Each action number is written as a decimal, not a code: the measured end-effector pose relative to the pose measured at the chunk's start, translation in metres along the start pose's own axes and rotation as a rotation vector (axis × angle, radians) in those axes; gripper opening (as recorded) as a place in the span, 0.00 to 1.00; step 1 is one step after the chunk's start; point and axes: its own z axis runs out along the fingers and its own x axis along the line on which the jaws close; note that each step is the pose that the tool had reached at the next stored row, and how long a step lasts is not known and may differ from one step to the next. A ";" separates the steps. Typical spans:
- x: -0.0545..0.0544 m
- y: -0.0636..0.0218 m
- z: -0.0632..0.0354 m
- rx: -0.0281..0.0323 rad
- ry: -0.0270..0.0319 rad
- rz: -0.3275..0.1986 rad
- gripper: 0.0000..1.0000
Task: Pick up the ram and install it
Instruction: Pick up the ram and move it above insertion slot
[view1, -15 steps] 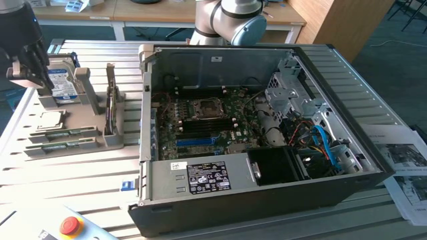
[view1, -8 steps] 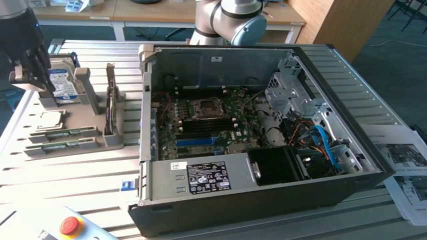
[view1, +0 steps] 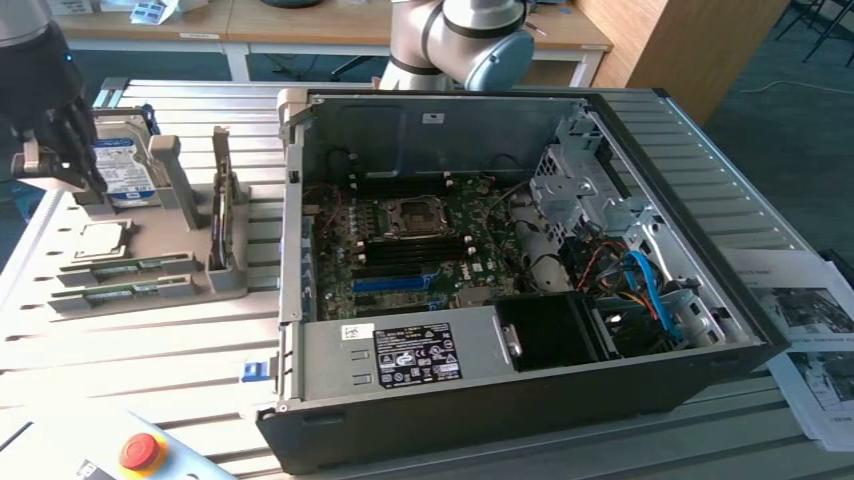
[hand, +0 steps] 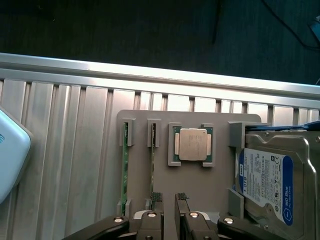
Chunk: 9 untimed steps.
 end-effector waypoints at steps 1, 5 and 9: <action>0.002 0.0001 0.0000 -0.0001 0.0000 0.000 0.24; 0.011 0.0007 -0.0002 -0.0003 -0.0001 0.000 0.24; 0.020 0.0012 -0.0004 -0.0008 0.0000 0.000 0.24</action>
